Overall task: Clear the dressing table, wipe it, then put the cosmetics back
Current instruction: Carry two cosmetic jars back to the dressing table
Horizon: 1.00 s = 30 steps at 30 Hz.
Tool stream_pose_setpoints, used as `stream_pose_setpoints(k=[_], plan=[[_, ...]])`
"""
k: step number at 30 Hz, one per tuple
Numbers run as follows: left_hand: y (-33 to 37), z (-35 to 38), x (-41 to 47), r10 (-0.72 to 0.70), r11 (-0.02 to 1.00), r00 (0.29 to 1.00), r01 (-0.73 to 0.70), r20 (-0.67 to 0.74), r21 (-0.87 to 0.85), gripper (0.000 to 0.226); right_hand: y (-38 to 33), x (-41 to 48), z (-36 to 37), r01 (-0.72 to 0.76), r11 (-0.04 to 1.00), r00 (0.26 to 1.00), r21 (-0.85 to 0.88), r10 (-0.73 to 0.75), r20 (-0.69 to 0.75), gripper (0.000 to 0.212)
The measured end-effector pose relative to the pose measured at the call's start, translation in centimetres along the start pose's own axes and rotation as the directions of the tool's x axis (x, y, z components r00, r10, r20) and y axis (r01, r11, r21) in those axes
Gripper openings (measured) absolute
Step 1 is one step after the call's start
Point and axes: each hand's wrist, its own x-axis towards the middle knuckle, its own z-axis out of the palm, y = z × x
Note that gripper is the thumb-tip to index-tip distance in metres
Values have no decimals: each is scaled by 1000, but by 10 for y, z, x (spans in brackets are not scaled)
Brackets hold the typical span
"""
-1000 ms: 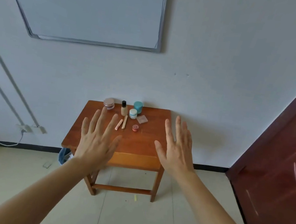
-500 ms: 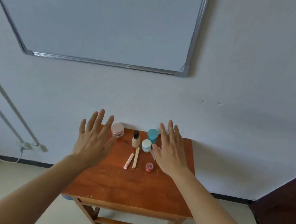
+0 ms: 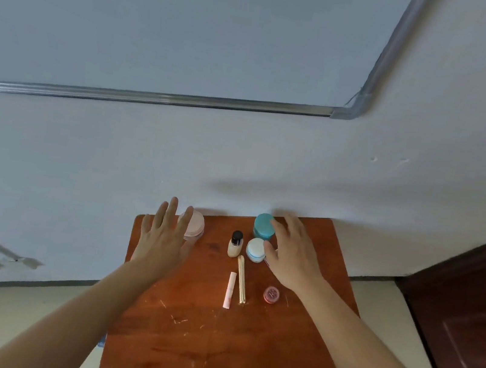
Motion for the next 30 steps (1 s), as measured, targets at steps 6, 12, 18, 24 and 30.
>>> stream_pose_setpoints(k=[6,12,18,24,30], plan=[[3,45,35,-15,1000,992,18,122,-22,67,15,20,37,2,998,996,64,-8,93,45],[-1,90,57,-61,997,971,68,230,-23,74,22,18,92,92,996,981,11,-92,172,53],[11,111,36,-149,983,961,170,235,-69,80,19,-1,111,110,994,978,-11,-106,182,64],[36,122,-14,-177,976,970,195,168,-95,74,14,-14,112,113,993,981,16,-114,157,58],[41,125,-29,-145,972,989,150,40,-181,43,14,-16,110,129,989,983,77,-138,118,44]])
